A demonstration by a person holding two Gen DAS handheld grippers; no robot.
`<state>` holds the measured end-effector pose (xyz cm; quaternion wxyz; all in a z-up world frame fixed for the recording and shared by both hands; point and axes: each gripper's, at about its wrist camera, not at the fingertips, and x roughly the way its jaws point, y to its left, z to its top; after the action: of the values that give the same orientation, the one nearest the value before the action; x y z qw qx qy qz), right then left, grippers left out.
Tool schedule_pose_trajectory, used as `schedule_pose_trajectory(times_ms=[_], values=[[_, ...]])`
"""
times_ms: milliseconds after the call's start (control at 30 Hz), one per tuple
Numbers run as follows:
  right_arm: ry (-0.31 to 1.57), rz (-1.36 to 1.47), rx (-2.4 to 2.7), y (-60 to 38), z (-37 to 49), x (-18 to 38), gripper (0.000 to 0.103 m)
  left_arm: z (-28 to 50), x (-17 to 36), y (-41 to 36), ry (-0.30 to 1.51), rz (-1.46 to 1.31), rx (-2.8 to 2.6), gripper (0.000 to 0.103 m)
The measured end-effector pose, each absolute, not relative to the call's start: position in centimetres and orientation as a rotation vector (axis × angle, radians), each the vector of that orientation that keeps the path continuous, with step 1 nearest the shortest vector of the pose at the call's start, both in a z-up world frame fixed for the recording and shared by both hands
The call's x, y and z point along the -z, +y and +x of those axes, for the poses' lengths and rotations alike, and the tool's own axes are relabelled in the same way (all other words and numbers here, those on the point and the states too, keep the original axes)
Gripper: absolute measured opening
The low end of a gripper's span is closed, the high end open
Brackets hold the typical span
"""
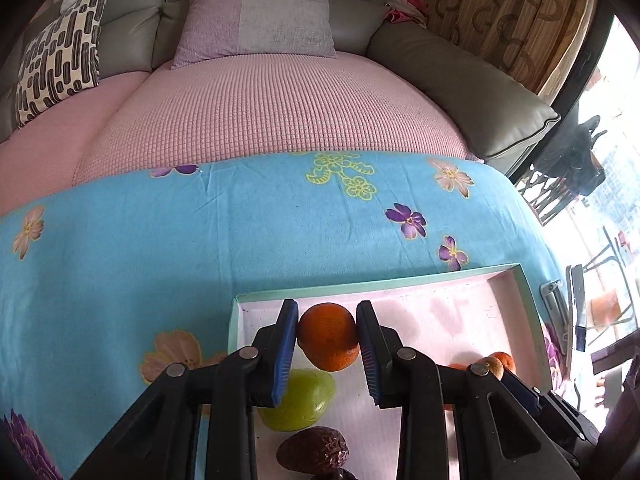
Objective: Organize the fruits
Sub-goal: 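Carry the tangerine into the tray and open the left tool while the right tool holds the nut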
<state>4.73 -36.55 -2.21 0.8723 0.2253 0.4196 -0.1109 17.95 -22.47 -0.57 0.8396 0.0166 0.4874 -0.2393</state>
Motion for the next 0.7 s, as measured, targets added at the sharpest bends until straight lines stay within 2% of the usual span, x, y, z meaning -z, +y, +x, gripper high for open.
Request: schedule_pose_trajectory(times_ms=[433,700], values=[[0.868,0.436,0.19,-35.7,5.2,1.7,0.028,19.2,4.0,-22.3,1.097,0.045,0.436,0.032],[0.886,0.414,0.163,-34.9,5.7,2.0,0.028,19.5,3.9,-21.9,1.114,0.018,0.422,0.033]])
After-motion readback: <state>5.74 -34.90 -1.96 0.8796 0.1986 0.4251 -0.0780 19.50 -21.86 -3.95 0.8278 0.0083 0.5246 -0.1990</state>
